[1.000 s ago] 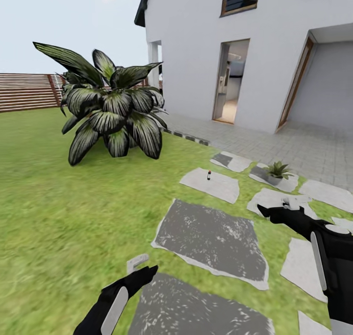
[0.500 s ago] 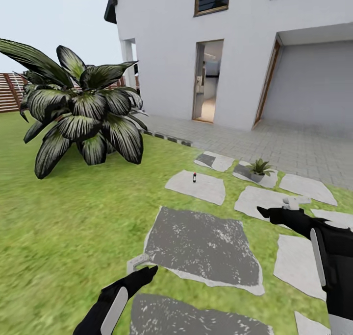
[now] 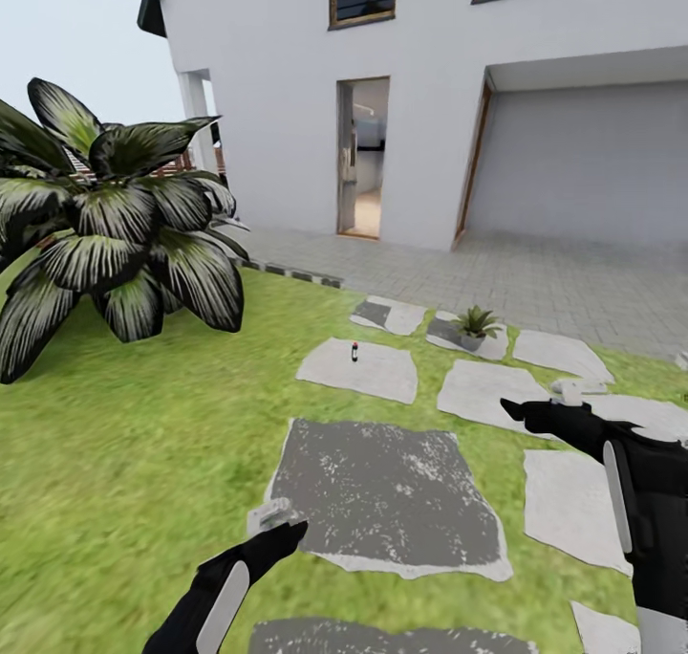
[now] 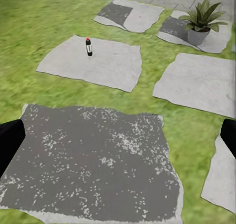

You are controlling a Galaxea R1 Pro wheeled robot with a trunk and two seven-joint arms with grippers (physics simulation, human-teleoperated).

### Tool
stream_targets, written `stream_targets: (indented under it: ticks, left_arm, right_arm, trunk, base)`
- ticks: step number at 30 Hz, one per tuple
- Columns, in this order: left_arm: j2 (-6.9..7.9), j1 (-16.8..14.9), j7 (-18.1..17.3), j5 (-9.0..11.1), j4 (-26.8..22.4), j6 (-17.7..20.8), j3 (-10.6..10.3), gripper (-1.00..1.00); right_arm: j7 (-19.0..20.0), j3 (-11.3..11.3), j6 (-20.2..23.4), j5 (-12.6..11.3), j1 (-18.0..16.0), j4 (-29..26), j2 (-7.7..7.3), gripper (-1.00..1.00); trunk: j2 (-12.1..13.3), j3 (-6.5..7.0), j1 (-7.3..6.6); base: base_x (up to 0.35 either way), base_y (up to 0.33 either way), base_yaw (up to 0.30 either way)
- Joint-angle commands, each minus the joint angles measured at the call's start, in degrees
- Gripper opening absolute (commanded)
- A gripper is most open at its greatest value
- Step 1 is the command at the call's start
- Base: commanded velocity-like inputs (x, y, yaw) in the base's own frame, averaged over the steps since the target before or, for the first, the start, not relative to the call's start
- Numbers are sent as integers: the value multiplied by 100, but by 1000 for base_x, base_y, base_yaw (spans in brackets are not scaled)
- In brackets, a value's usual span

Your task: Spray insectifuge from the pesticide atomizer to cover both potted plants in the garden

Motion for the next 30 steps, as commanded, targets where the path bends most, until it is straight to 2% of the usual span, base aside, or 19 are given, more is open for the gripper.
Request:
stream_targets:
  ticks: [1, 5, 7, 10, 19, 30]
  left_arm:
    - [0, -1, 19, 47, -7, 23, -4, 100]
    - [-9, -2, 25, 45, -8, 22, -13, 100]
    - [-11, -2, 27, 54, -6, 20, -17, 100]
    - [-8, -2, 28, 78, -9, 19, -17, 100]
    - [-7, -2, 28, 93, -9, 19, -11, 100]
    - [-1, -2, 22, 85, -4, 6, -2, 100]
  right_arm:
    - [41, -4, 18, 62, -9, -6, 27, 100]
    - [-229, 1, 8, 67, -14, -6, 226, 100]
    - [-675, 30, 0, 96, -10, -3, 342, 100]
    - [-1000, 117, -5, 108, -1, -4, 393, 100]
    - [-1142, 429, -185, 109, 55, -1, 414, 100]
    - [-1158, 489, -255, 110, 72, -6, 415, 100]
  trunk:
    - [-3, -6, 2]
    - [-3, -6, 2]
    - [-3, -6, 2]
    - [-3, -6, 2]
    - [-3, -6, 2]
    - [-3, -6, 2]
  base:
    - [208, 294, -276]
    - [193, 301, -276]
    - [177, 307, -270]
    - [163, 312, -164]
    - [148, 316, -38]
    - [182, 285, -3]
